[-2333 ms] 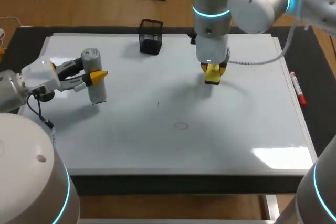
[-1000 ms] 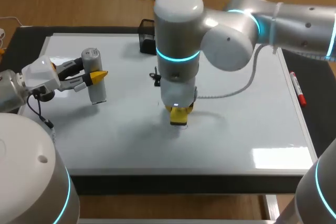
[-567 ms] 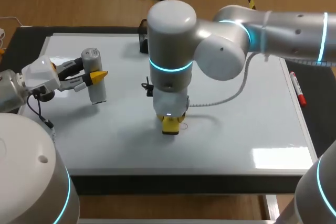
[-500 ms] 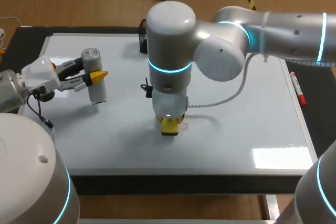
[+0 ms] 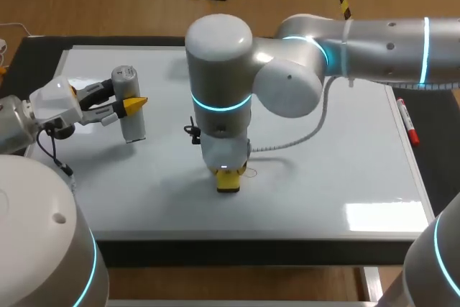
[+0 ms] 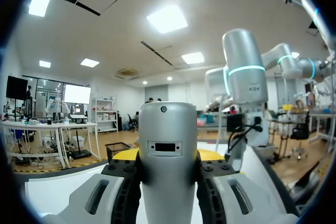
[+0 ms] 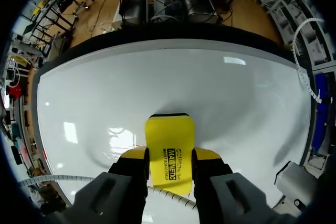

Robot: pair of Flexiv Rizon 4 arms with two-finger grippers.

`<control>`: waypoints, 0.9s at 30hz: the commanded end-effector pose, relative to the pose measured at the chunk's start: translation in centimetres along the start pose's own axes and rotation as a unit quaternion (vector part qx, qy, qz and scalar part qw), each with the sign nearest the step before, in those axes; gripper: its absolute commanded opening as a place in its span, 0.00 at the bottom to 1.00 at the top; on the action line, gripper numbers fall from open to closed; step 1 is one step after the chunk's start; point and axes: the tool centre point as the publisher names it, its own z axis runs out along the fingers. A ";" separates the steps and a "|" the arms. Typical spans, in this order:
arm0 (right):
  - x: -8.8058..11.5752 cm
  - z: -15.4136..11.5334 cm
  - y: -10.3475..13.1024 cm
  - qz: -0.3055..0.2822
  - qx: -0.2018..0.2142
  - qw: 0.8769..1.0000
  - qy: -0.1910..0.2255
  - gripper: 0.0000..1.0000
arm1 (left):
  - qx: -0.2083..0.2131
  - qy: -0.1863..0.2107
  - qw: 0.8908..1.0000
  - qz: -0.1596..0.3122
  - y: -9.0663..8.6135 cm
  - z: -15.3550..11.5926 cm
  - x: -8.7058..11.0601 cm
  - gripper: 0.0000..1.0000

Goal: Pick up the inspection probe, press it on each red-marked spot on the whiteboard one by one, put down the probe, pick up the eraser, and wipe off all the red marks.

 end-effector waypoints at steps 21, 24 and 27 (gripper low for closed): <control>6.7 1.1 0.5 0.054 0.011 0.998 0.015 0.00 | 0.000 -0.001 1.000 0.000 -0.1 0.0 0.1 0.00; 7.5 1.1 0.4 0.060 0.010 0.998 0.018 0.00 | 0.000 -0.001 1.000 0.000 -0.1 0.0 0.1 0.00; 8.2 1.3 0.3 0.067 0.009 0.998 0.019 0.00 | 0.000 -0.001 1.000 0.000 -0.1 0.0 0.1 0.00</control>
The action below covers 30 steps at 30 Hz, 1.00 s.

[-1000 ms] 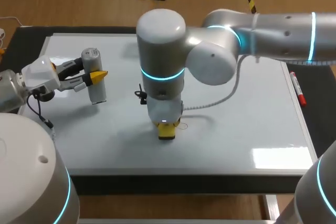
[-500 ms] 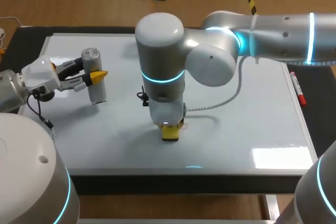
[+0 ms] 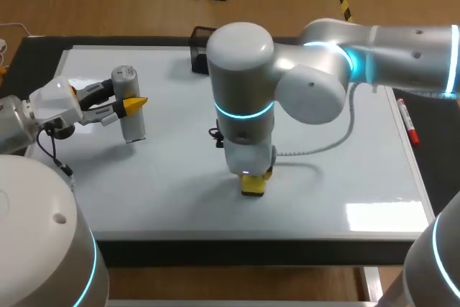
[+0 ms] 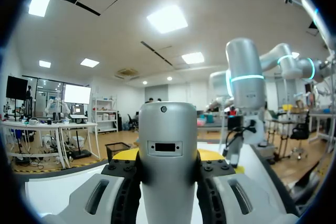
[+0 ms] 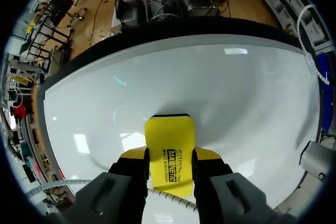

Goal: Pick up the inspection probe, press it on each red-marked spot on the whiteboard one by one, put down the probe, pick up the eraser, and wipe off all the red marks.

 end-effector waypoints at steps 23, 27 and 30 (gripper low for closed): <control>2.5 -3.8 -2.6 -0.028 0.038 0.999 0.004 0.00 | 0.000 -0.001 1.000 0.000 -0.1 0.0 0.1 0.00; 2.4 -4.5 -3.3 -0.032 0.044 0.998 0.009 0.00 | 0.000 -0.001 1.000 0.000 -0.1 0.0 0.1 0.00; 2.4 -4.5 -3.3 -0.032 0.044 0.998 0.009 0.00 | 0.000 -0.001 1.000 0.000 -0.1 0.0 0.1 0.00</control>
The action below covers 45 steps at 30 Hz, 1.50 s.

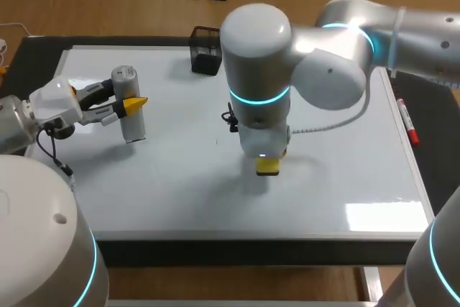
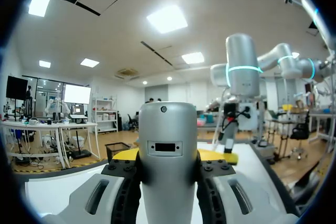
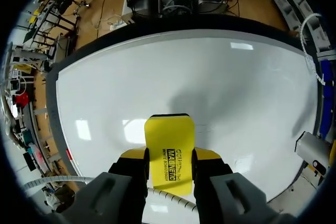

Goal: Pick up the inspection probe, press it on each red-marked spot on the whiteboard one by one, put down the probe, pick up the eraser, and wipe off all the red marks.

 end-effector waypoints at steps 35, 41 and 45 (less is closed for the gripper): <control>-0.8 0.1 -12.5 -0.026 0.020 0.999 0.020 0.00 | 0.000 -0.001 1.000 0.000 -0.1 0.0 0.0 0.00; -1.5 0.4 -17.0 -0.032 0.022 0.999 0.020 0.00 | 0.000 -0.001 1.000 0.000 -0.1 0.0 0.0 0.00; -1.8 0.6 -19.6 -0.038 0.021 0.999 0.017 0.00 | 0.000 -0.001 1.000 0.000 -0.1 0.0 0.0 0.00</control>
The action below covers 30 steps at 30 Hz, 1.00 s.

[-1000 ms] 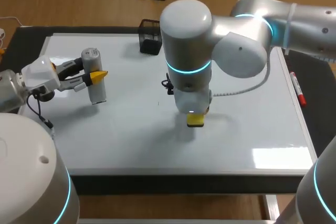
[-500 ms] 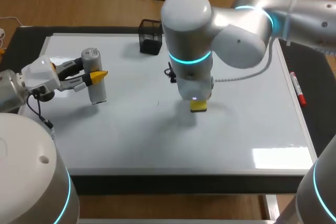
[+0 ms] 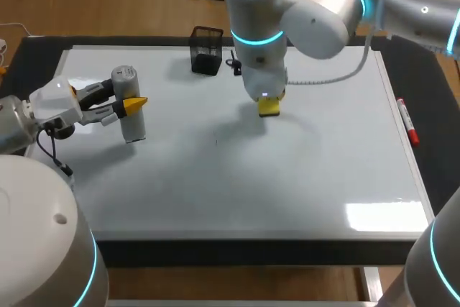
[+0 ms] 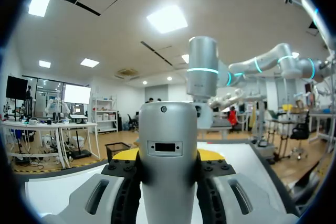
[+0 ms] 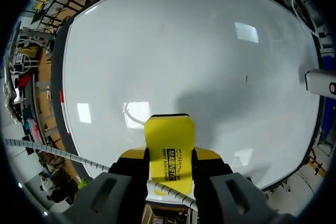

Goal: Pick up the inspection probe, press it on each red-marked spot on the whiteboard one by one, put down the probe, pick up the eraser, and wipe off all the red marks.

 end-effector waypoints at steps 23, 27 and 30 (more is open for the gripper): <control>-1.0 3.9 -12.3 -0.002 -0.061 0.998 -0.028 0.00 | 0.000 -0.001 1.000 0.000 -0.1 0.0 0.0 0.00; -1.7 4.3 -12.9 -0.006 -0.065 0.997 -0.031 0.00 | 0.000 -0.001 1.000 0.000 -0.1 0.0 0.0 0.00; -1.9 4.7 -13.2 -0.006 -0.068 0.997 -0.034 0.00 | 0.000 -0.001 1.000 0.000 -0.1 0.0 0.0 0.00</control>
